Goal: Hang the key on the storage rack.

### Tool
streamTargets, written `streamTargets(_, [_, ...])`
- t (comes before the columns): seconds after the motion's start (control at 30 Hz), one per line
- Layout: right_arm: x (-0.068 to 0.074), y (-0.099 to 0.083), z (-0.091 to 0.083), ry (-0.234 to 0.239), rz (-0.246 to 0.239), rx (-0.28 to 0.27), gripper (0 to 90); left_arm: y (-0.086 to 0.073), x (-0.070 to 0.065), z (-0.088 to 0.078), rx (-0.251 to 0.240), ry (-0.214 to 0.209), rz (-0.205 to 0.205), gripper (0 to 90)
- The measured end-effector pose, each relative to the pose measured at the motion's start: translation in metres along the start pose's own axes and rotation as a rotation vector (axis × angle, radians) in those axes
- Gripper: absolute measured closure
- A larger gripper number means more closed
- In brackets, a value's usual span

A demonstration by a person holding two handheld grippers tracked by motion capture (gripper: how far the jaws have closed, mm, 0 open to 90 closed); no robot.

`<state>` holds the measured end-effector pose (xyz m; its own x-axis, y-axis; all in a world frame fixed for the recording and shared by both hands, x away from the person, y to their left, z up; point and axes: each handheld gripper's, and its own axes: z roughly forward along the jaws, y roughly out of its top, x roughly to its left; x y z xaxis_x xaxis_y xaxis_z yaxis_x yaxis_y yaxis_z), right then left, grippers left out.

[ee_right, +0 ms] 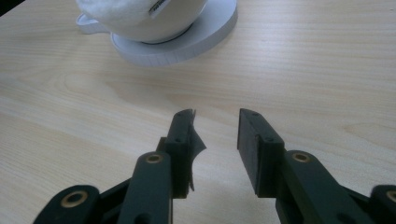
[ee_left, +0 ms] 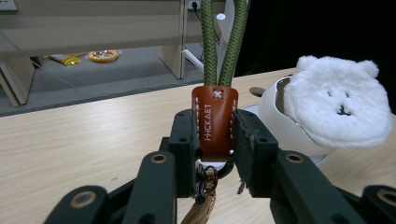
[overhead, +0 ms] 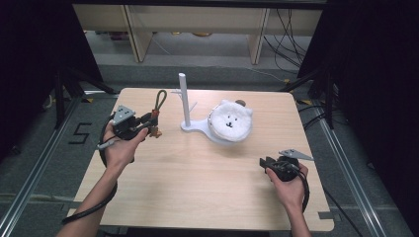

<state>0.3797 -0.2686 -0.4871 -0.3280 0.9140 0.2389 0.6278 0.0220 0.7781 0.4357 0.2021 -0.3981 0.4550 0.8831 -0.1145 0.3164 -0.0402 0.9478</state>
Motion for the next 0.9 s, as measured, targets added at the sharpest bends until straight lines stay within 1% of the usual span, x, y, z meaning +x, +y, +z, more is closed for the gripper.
streamTargets(0.03, [0.001, -0.001, 0.000, -0.009, 0.012, 0.008, 66.8, 0.000, 0.000, 0.001, 0.001, -0.001, 0.001, 69.3])
streamTargets(0.07, [0.001, -0.002, 0.001, -0.006, 0.012, -0.010, 66.8, 0.001, 0.000, 0.001, 0.000, -0.001, 0.000, 69.3])
streamTargets(0.1, [0.002, -0.002, 0.002, -0.004, 0.016, -0.014, 66.7, 0.001, 0.000, 0.002, 0.000, 0.000, -0.001, 69.3])
streamTargets(0.13, [0.001, -0.002, 0.001, -0.007, 0.011, -0.007, 66.6, 0.001, 0.001, 0.003, -0.002, 0.000, 0.000, 69.3])
streamTargets(0.17, [-0.002, -0.003, 0.002, -0.003, -0.026, -0.020, 66.3, 0.001, 0.001, 0.003, -0.002, 0.000, 0.000, 69.3])
streamTargets(0.23, [-0.002, -0.004, 0.002, -0.004, -0.030, -0.033, 66.1, 0.002, 0.001, 0.005, -0.006, -0.003, 0.003, 69.3])
streamTargets(0.3, [-0.002, -0.004, 0.002, -0.032, -0.037, -0.025, 65.9, 0.003, 0.000, 0.006, -0.010, -0.005, 0.004, 69.3])
streamTargets(0.37, [-0.002, -0.005, 0.002, -0.019, -0.033, -0.044, 65.6, 0.004, 0.000, 0.007, -0.015, -0.005, 0.006, 69.3])
streamTargets(0.4, [-0.002, -0.005, 0.001, -0.018, -0.031, -0.040, 65.4, 0.005, 0.000, 0.008, -0.015, -0.005, 0.010, 69.3])
streamTargets(0.43, [0.001, -0.006, 0.000, -0.024, 0.006, -0.034, 65.2, 0.005, 0.000, 0.009, -0.018, -0.006, 0.009, 69.3])
streamTargets(0.47, [-0.003, -0.005, 0.002, -0.017, -0.039, -0.052, 65.2, 0.006, 0.000, 0.009, -0.021, -0.007, 0.008, 69.3])
streamTargets(0.57, [-0.003, -0.006, 0.001, -0.031, -0.042, -0.061, 64.9, 0.007, 0.001, 0.011, -0.022, -0.009, 0.013, 69.3])
streamTargets(0.67, [-0.003, -0.007, 0.001, -0.028, -0.039, -0.062, 64.4, 0.008, 0.000, 0.013, -0.025, -0.013, 0.013, 69.3])
streamTargets(0.7, [0.001, -0.008, 0.001, -0.031, 0.010, -0.063, 64.4, 0.009, -0.001, 0.014, -0.025, -0.013, 0.009, 69.3])
streamTargets(0.73, [0.000, -0.008, 0.001, -0.020, -0.002, -0.065, 64.2, 0.009, -0.001, 0.015, -0.022, -0.013, 0.008, 69.3])
streamTargets(0.77, [0.000, -0.008, 0.001, -0.021, -0.002, -0.065, 64.1, 0.009, -0.001, 0.016, -0.023, -0.014, 0.009, 69.2])
streamTargets(0.8, [-0.003, -0.007, 0.002, -0.019, -0.043, -0.077, 64.0, 0.009, -0.001, 0.017, -0.023, -0.015, 0.008, 69.2])
streamTargets(0.83, [-0.003, -0.007, 0.001, -0.015, -0.040, -0.079, 63.9, 0.009, -0.001, 0.018, -0.021, -0.014, 0.008, 69.2])
streamTargets(0.9, [-0.003, -0.008, 0.002, -0.033, -0.049, -0.082, 63.8, 0.010, -0.002, 0.020, -0.022, -0.017, 0.011, 69.2])
